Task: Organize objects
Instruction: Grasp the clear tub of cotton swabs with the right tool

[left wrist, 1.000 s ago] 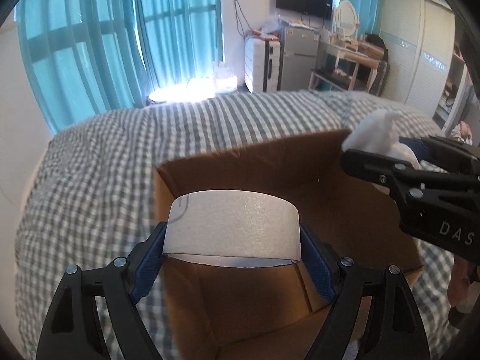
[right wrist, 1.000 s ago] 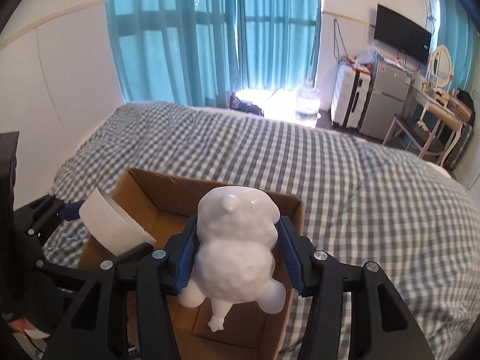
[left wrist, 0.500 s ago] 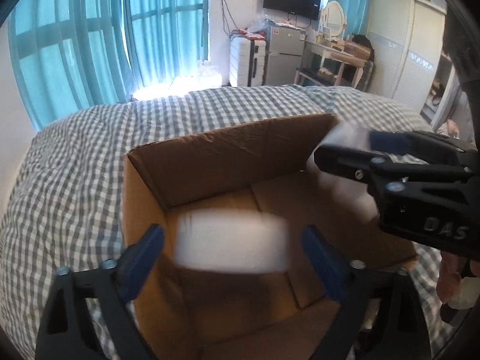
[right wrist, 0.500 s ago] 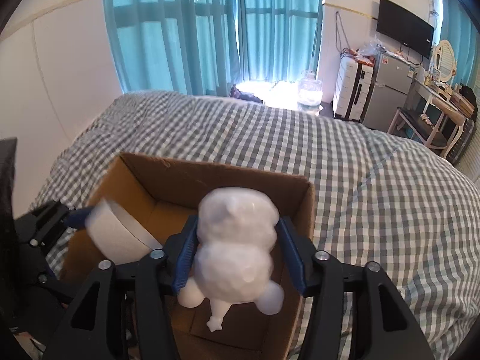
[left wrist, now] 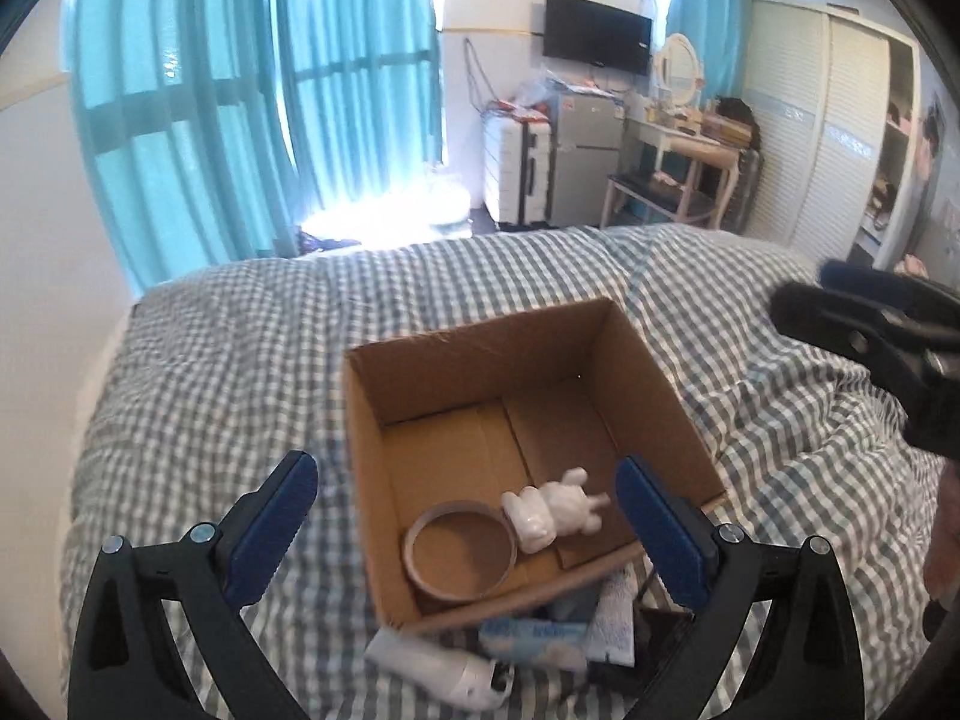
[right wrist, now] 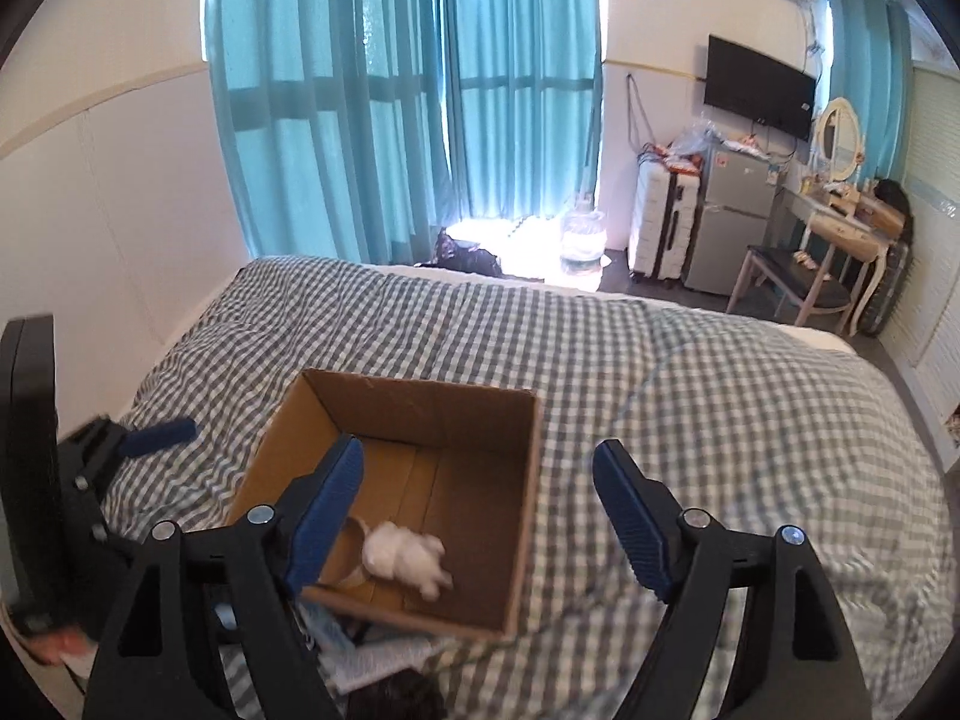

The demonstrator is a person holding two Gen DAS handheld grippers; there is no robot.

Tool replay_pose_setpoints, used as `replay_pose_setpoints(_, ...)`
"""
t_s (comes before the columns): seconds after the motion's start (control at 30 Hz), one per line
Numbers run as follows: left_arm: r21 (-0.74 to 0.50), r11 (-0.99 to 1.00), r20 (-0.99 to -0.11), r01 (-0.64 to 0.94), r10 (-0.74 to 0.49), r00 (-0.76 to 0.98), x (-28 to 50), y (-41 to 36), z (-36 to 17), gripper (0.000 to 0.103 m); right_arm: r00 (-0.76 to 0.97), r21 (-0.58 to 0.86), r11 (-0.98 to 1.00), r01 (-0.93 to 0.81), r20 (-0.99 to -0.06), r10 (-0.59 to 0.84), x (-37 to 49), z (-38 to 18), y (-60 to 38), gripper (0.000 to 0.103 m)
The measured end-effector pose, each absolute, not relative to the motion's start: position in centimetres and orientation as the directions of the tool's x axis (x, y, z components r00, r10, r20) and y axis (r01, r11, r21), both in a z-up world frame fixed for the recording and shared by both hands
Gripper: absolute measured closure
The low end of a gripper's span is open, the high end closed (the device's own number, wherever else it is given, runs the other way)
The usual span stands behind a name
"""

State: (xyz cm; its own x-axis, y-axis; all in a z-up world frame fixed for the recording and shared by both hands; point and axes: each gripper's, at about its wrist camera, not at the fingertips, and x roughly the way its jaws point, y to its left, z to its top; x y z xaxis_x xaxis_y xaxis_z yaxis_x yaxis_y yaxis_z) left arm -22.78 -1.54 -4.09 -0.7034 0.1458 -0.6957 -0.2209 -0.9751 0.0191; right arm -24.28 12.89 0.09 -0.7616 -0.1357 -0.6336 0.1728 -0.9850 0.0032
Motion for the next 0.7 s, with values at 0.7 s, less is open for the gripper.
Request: replay_pose_setpoints(0.7,0.042,-0.999,-0.708,0.024,-0.047,-0.705,-8.7,-7.1,-4.7,0.001,-0.716,-0.030,-0.979,0.203,-0.686,-0.128,-9.6,-1.4,12.8,0.019)
